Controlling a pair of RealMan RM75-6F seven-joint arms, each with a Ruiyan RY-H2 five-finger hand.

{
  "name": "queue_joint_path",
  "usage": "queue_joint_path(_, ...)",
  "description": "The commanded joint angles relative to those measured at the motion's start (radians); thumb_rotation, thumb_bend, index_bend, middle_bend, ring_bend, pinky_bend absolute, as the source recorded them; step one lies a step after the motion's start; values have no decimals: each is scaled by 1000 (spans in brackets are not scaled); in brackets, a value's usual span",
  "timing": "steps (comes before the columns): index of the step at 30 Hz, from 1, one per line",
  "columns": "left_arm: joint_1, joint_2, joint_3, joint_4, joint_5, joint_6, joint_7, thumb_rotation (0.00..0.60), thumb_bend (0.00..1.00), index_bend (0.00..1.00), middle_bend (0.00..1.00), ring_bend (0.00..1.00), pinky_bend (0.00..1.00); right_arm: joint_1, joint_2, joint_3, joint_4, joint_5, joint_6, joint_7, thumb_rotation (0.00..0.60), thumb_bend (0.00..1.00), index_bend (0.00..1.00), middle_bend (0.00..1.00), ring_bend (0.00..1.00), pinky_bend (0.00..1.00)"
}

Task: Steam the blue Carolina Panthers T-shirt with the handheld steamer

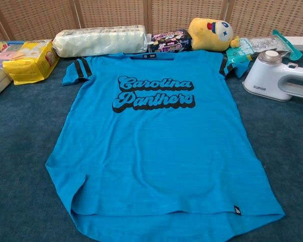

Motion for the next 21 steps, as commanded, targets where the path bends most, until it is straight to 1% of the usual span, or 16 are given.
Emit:
queue_joint_path(1, -49, -26, 9, -25, 23, -75, 52, 580, 220, 315, 266, 154, 241, -6, 4, -1, -3, 1, 7, 1, 600, 307, 502, 455, 462, 433)
queue_joint_path(4, -78, -49, 15, -26, 24, -133, 103, 513, 220, 316, 253, 142, 236, -13, 11, -2, -9, -1, 16, 2, 600, 306, 502, 454, 462, 433)
queue_joint_path(6, -95, -66, 17, -29, 15, -170, 131, 432, 217, 303, 230, 125, 220, -16, 15, -1, -13, -4, 23, 5, 600, 306, 502, 454, 462, 433)
queue_joint_path(7, -106, -78, 17, -32, 6, -194, 156, 404, 214, 292, 224, 122, 213, -19, 16, -2, -16, -6, 27, 6, 600, 306, 502, 454, 462, 433)
queue_joint_path(9, -123, -101, 16, -36, -6, -227, 198, 365, 207, 260, 209, 116, 199, -22, 19, -4, -19, -10, 31, 9, 600, 306, 502, 455, 461, 433)
queue_joint_path(11, -134, -123, 14, -42, -23, -251, 229, 338, 206, 250, 194, 104, 198, -26, 21, -6, -21, -15, 36, 11, 600, 307, 503, 455, 461, 433)
queue_joint_path(13, -144, -141, 16, -44, -39, -273, 251, 298, 206, 247, 178, 88, 197, -30, 22, -7, -23, -18, 42, 15, 600, 307, 503, 455, 462, 433)
queue_joint_path(15, -152, -157, 16, -45, -56, -291, 268, 240, 206, 244, 163, 70, 184, -33, 23, -8, -24, -19, 45, 18, 600, 307, 504, 455, 462, 433)
queue_joint_path(17, -161, -177, 17, -46, -84, -312, 300, 211, 206, 243, 144, 49, 167, -37, 25, -10, -24, -21, 48, 21, 600, 306, 504, 454, 461, 433)
queue_joint_path(21, -172, -213, 16, -40, -124, -332, 360, 201, 207, 243, 124, 28, 158, -41, 26, -10, -24, -23, 51, 27, 600, 306, 506, 455, 461, 433)
